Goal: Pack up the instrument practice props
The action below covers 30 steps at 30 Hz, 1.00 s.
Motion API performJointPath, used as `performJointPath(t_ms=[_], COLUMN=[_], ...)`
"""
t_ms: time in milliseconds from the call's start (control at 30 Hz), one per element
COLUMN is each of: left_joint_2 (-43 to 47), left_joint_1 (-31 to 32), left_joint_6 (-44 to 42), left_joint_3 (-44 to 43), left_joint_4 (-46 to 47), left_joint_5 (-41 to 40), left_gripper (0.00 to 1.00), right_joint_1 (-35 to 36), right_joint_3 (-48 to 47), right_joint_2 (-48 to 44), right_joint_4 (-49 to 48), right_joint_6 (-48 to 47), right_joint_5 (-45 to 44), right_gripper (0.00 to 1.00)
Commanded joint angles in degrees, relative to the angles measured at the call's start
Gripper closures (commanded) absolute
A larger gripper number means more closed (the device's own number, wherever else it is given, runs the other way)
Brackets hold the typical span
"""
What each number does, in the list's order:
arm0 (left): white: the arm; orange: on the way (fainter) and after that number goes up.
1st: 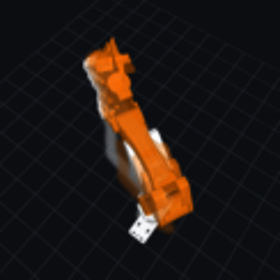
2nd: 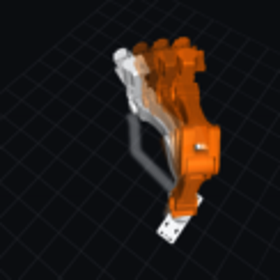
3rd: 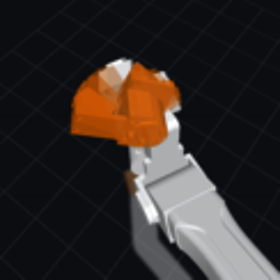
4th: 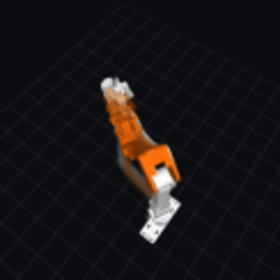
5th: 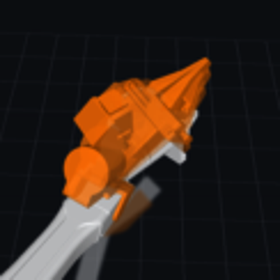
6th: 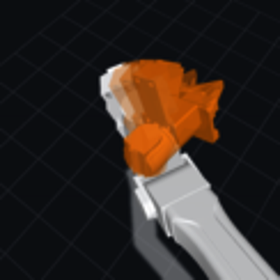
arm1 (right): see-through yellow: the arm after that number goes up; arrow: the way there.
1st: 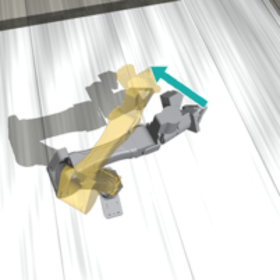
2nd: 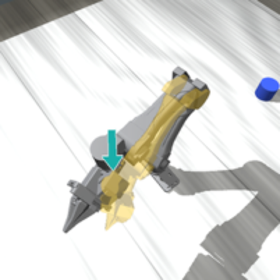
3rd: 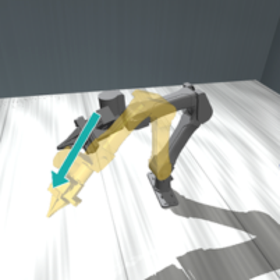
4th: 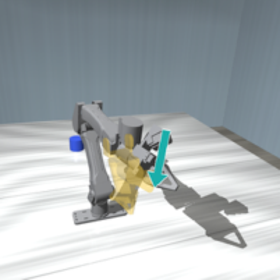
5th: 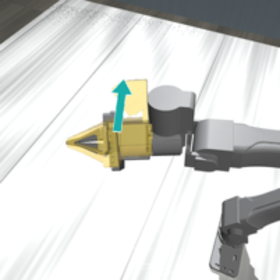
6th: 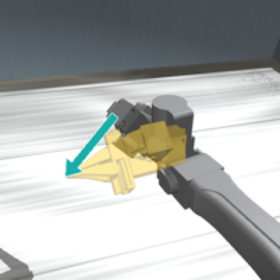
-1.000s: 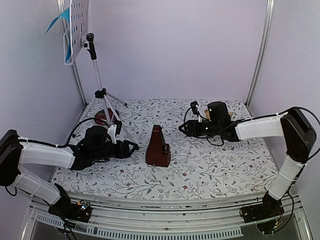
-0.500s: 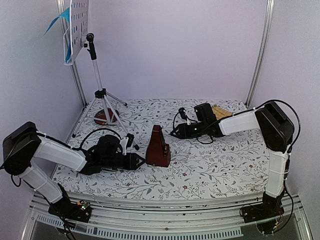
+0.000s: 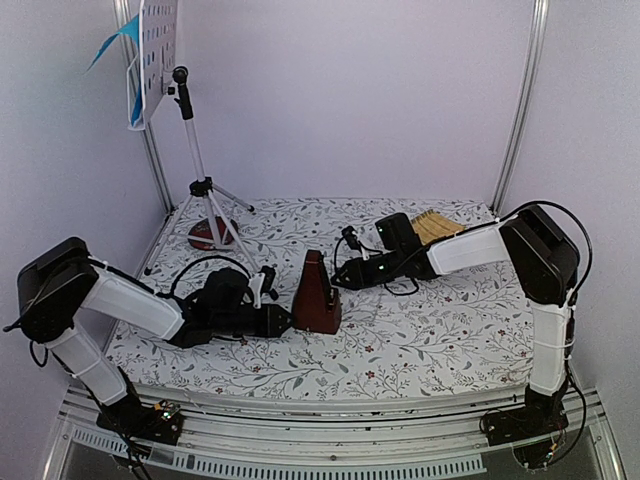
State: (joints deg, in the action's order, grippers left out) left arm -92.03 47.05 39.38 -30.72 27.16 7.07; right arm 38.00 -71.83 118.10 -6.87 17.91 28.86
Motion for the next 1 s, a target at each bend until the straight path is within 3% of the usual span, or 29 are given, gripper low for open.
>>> performJointPath(t_ms=[0, 367, 833, 967], left_joint_2=[-1.0, -4.4, -7.0, -6.5], left_joint_1=[0.3, -2.1, -7.4, -8.5], left_joint_6=[0.2, 0.1, -6.3, -6.5], left_joint_3=[-1.4, -3.0, -7.4, -7.4], left_joint_4=[1.0, 4.1, 4.5, 4.5], left_joint_5=[-1.4, -0.2, 2.5, 1.3], left_gripper=[0.68, 0.69, 0.68, 0.68], right_joint_1=[0.5, 1.3, 4.5, 4.7], right_joint_3=[0.4, 6.6, 14.3, 17.5], right_joint_2=[0.3, -3.6, -10.0, -13.9], right_joint_4=[-0.3, -2.3, -6.8, -8.7], right_joint_6=[-1.4, 0.0, 1.8, 2.5], right_joint_5=[2.1, 3.7, 4.7, 1.9], right_gripper=[0.67, 0.67, 0.66, 0.64])
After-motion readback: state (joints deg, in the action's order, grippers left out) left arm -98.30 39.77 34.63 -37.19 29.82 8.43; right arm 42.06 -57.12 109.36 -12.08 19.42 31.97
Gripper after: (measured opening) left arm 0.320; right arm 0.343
